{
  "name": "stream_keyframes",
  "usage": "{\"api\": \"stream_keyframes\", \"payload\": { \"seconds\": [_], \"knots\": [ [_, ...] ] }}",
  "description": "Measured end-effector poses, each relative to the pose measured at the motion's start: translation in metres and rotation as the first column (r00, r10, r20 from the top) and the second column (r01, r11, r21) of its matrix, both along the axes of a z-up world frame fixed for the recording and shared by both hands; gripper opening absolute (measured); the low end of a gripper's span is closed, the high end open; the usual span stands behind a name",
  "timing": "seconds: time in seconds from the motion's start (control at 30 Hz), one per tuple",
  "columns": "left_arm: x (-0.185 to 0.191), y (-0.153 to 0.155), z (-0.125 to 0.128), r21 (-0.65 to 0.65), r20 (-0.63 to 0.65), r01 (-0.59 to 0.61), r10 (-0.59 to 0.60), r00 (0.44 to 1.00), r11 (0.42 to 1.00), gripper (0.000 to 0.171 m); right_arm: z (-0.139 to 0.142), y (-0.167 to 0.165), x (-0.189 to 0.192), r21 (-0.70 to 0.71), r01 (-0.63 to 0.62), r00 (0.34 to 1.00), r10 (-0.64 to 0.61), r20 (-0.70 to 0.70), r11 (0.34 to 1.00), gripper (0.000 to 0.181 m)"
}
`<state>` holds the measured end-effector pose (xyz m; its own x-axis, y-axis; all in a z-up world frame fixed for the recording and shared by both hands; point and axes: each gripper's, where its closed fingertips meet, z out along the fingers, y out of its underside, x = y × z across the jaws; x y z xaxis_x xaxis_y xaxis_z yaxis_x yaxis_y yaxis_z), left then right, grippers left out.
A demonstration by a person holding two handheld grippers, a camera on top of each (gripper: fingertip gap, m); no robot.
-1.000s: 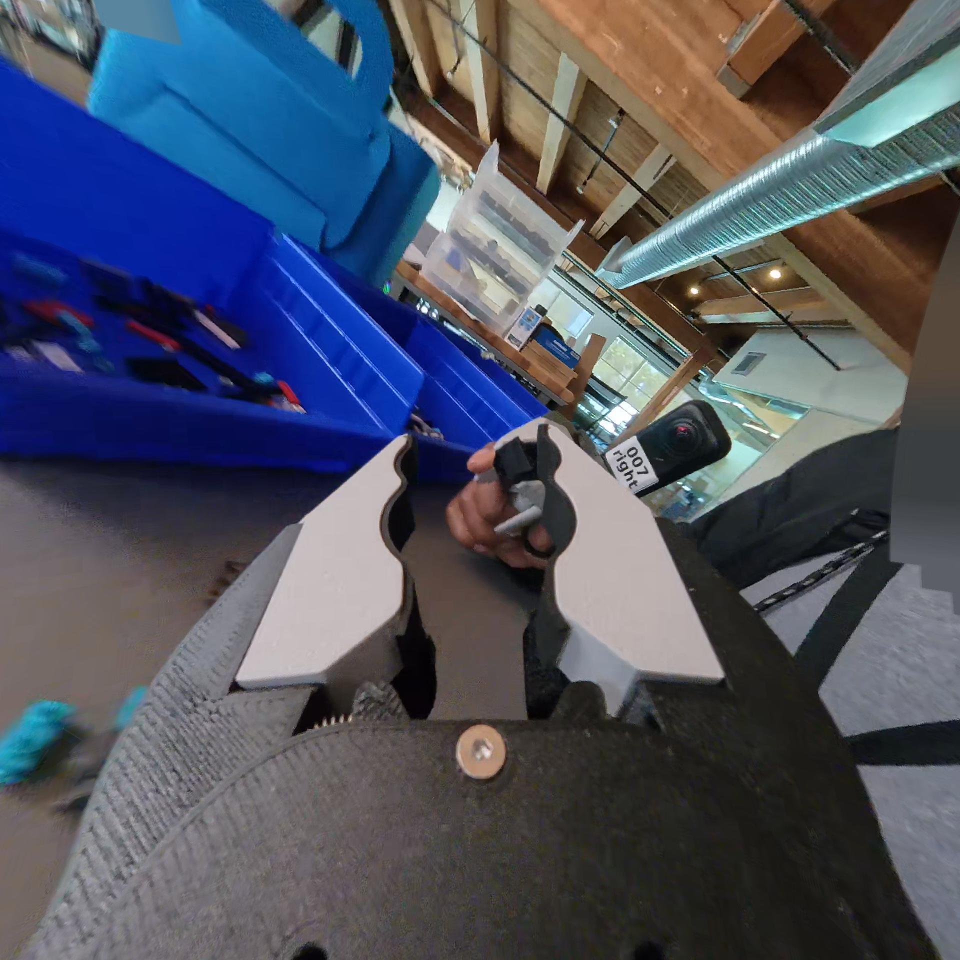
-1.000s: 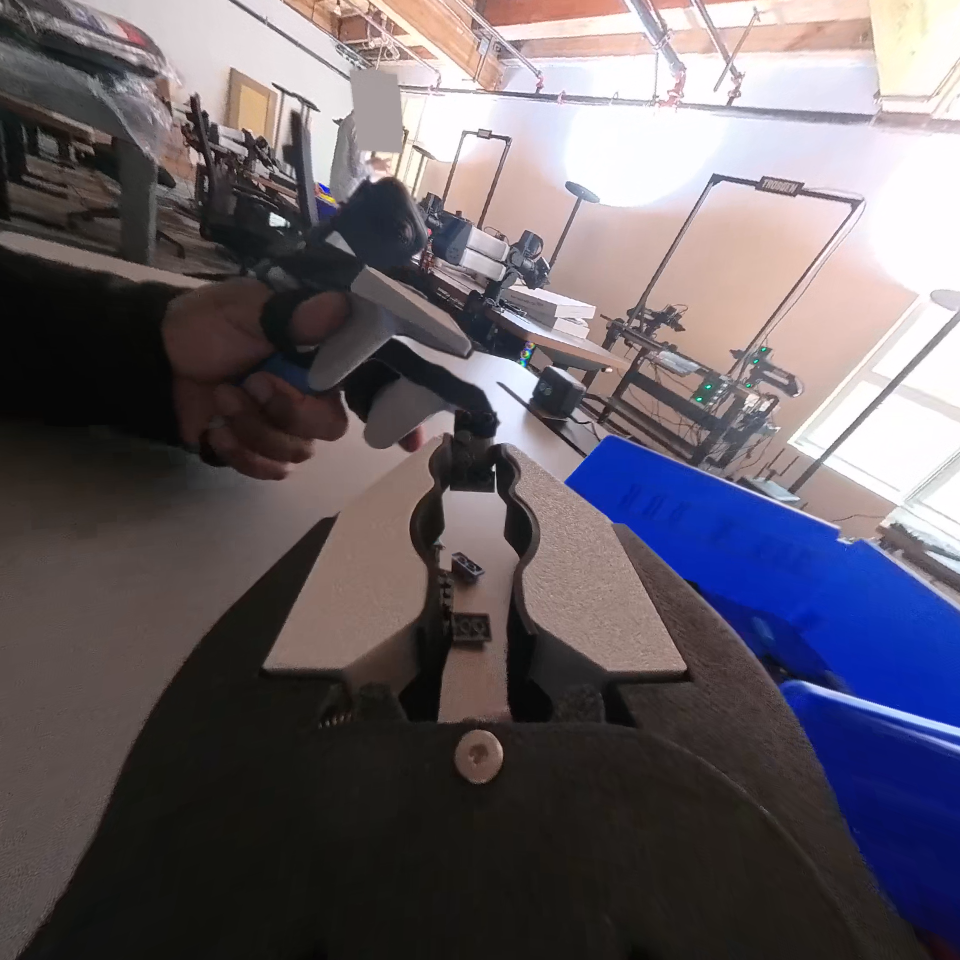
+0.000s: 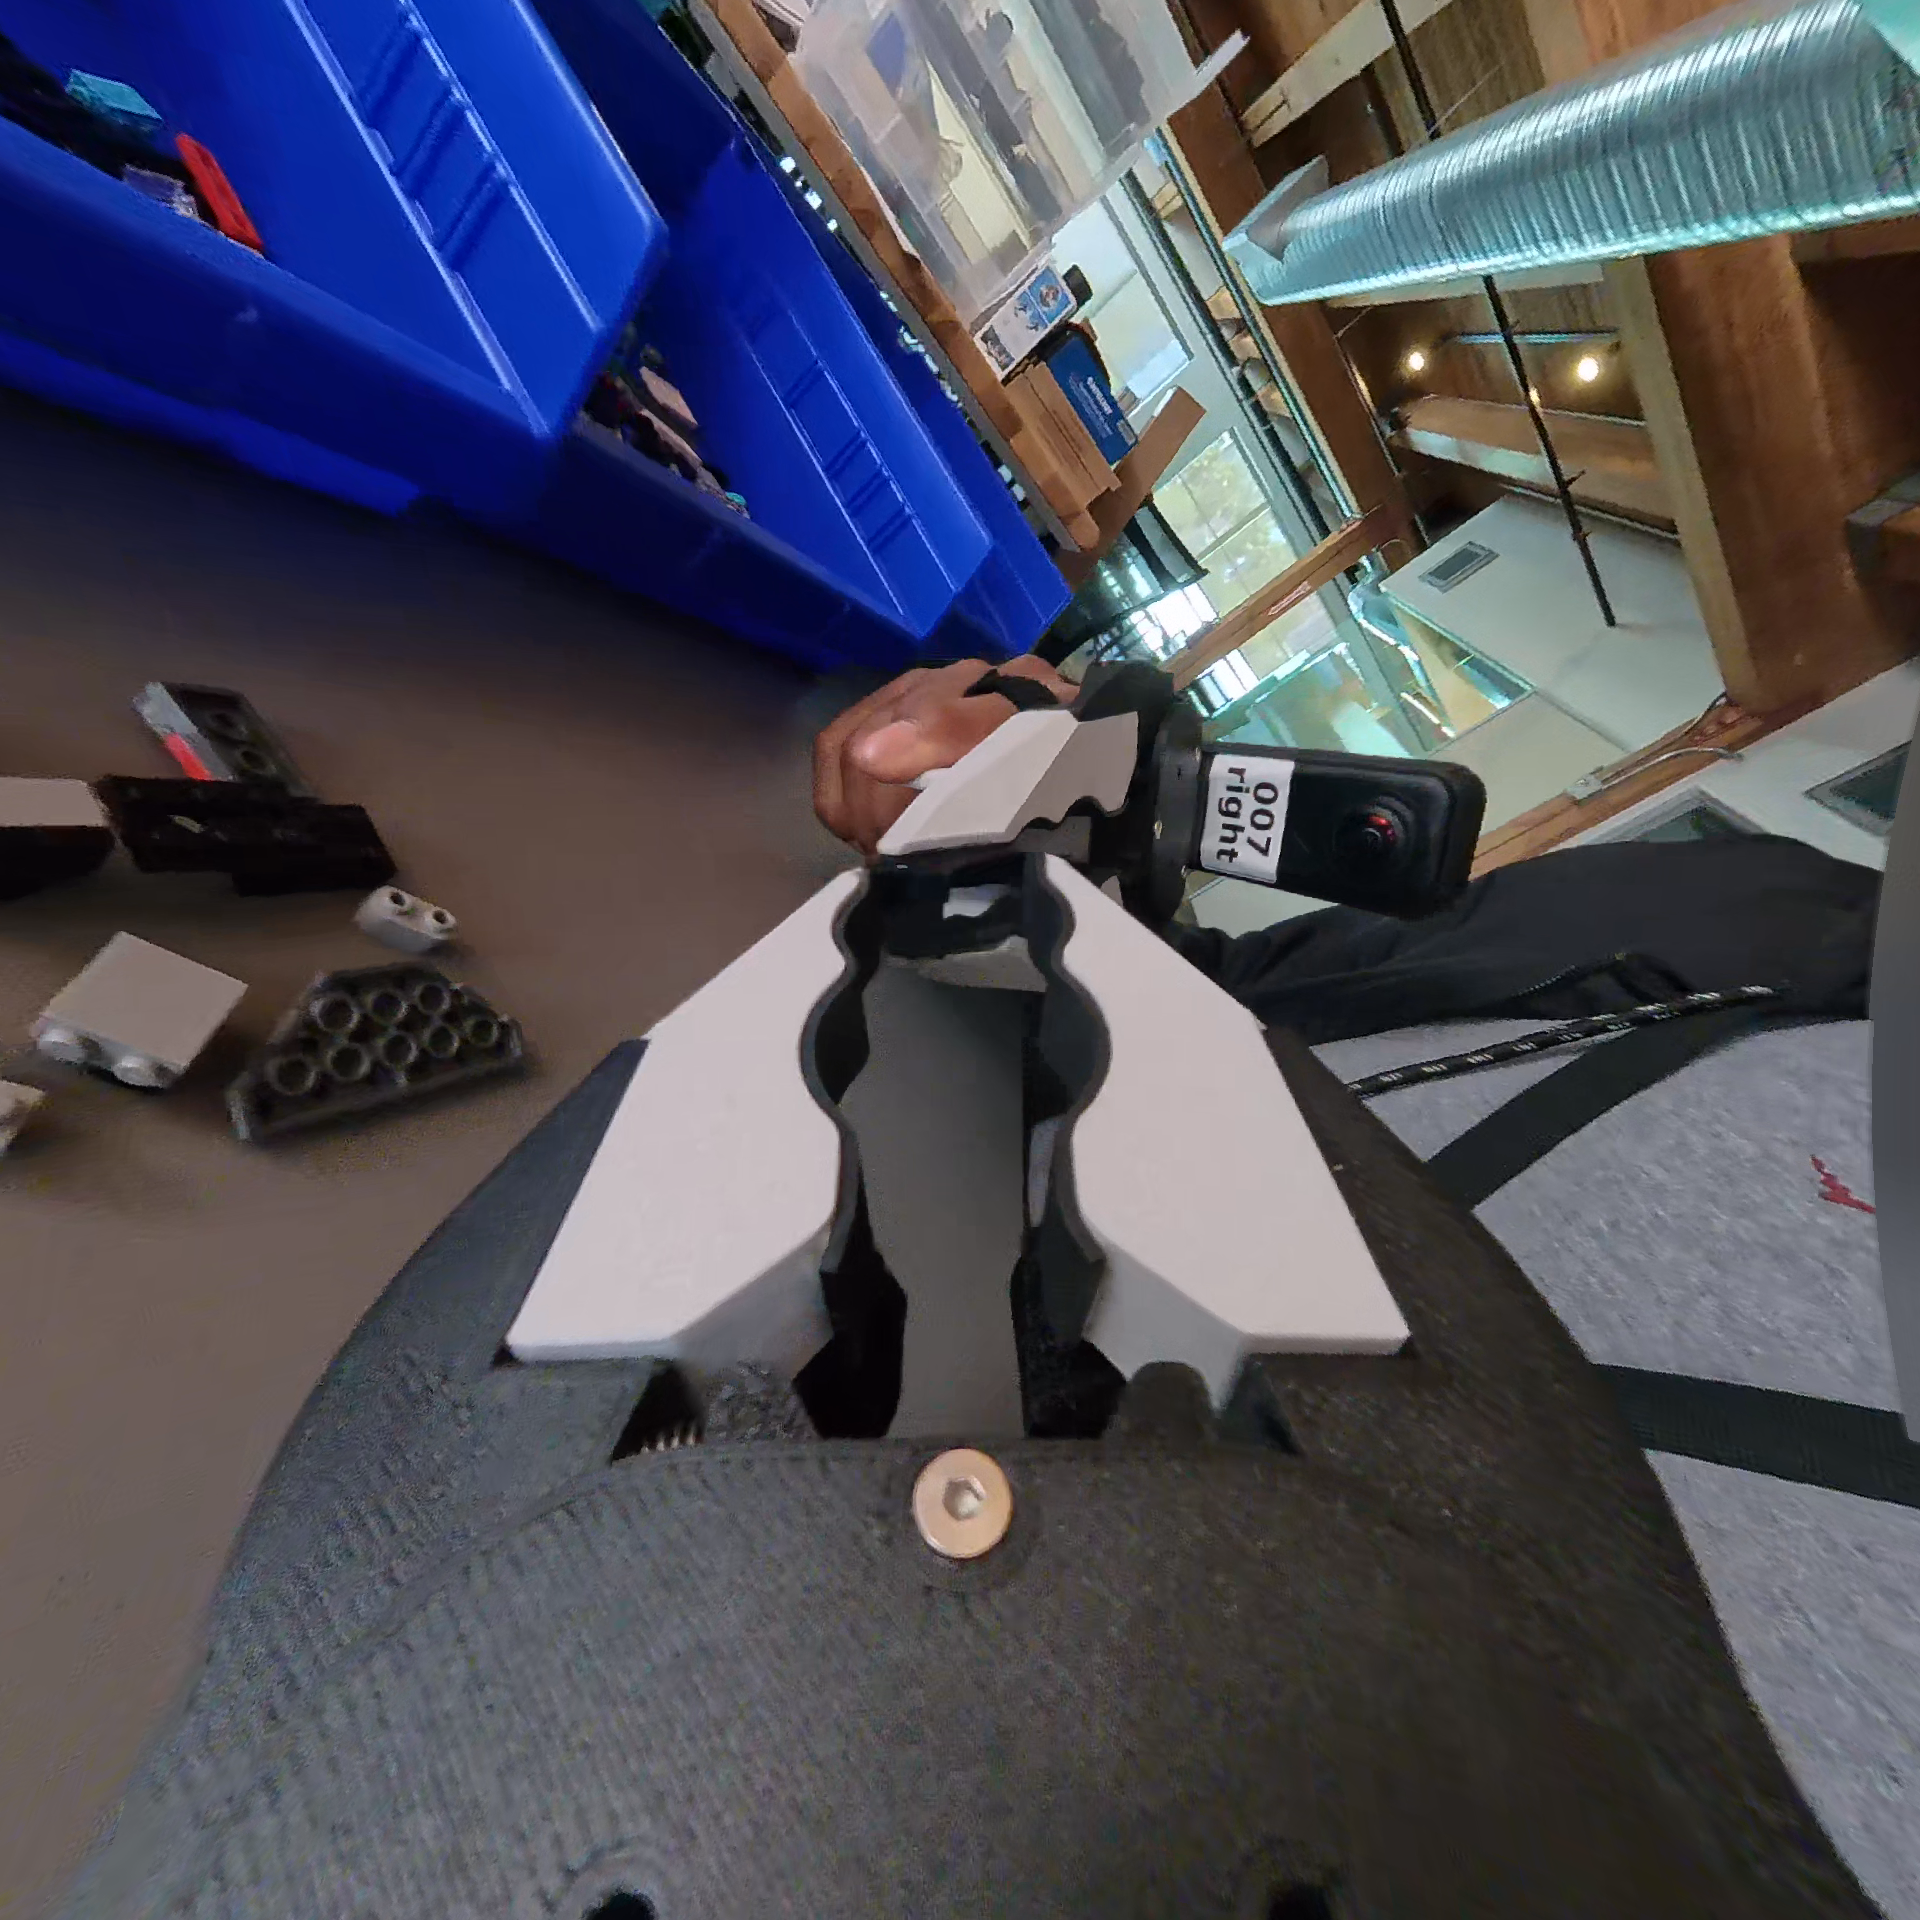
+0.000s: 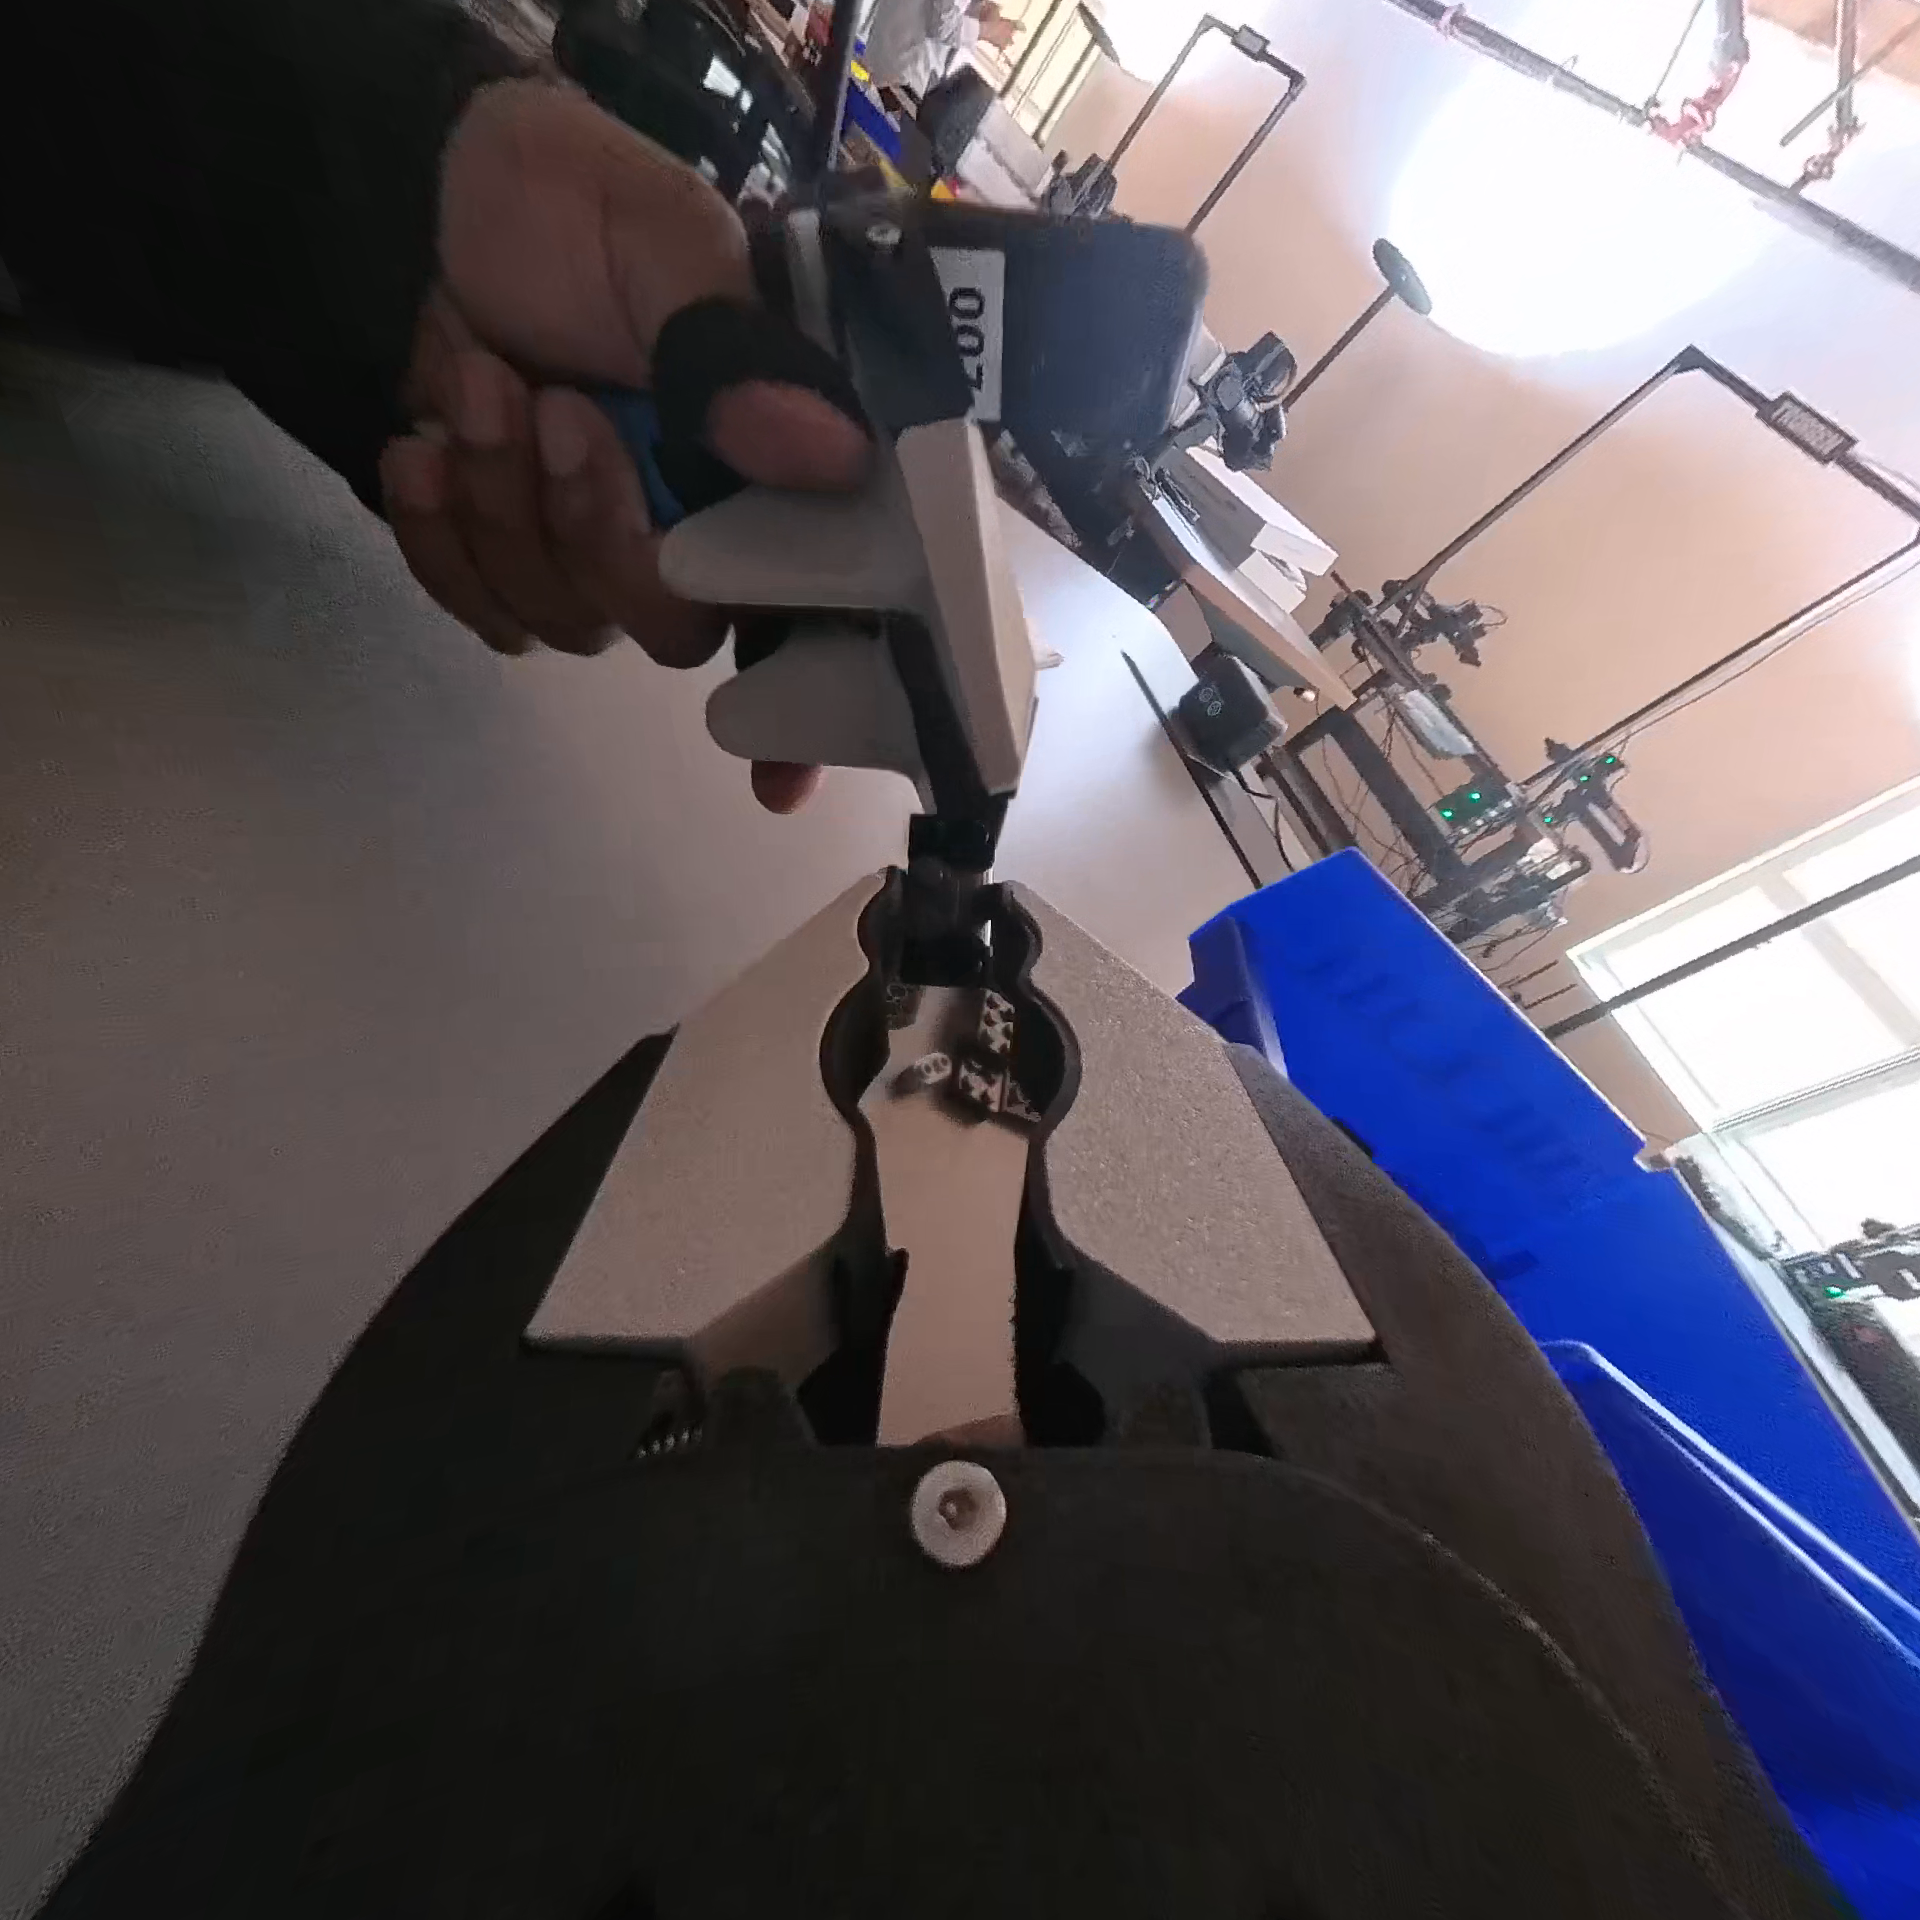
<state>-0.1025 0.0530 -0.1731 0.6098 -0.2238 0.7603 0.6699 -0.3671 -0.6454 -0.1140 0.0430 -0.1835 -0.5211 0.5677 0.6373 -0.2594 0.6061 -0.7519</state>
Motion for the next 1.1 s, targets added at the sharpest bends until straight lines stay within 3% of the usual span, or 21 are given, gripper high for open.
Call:
{"api": "stream_keyframes", "payload": {
  "seconds": [0.3, 0.7, 1.0, 1.1],
  "knots": [
    [0.009, -0.012, -0.013, -0.017, -0.087, -0.058, 0.057, 0.995, 0.998, 0.014, -0.007, -0.013, 0.014, 0.101, 0.029, 0.995, -0.019, -0.102, 0.994, 0.017],
    [0.005, -0.002, -0.013, 0.021, -0.117, 0.012, -0.010, 0.993, 1.000, 0.014, -0.006, -0.002, 0.009, 0.068, 0.073, 0.992, -0.066, -0.104, 0.995, 0.017],
    [-0.012, 0.000, -0.016, 0.059, -0.260, -0.102, 0.114, 0.959, 0.993, 0.013, -0.015, 0.007, -0.014, 0.158, 0.257, 0.962, -0.237, -0.135, 0.953, 0.019],
    [-0.014, 0.000, -0.017, 0.061, -0.302, -0.132, 0.144, 0.942, 0.989, 0.013, -0.017, 0.008, -0.017, 0.163, 0.260, 0.962, -0.242, -0.125, 0.952, 0.019]
  ]
}}
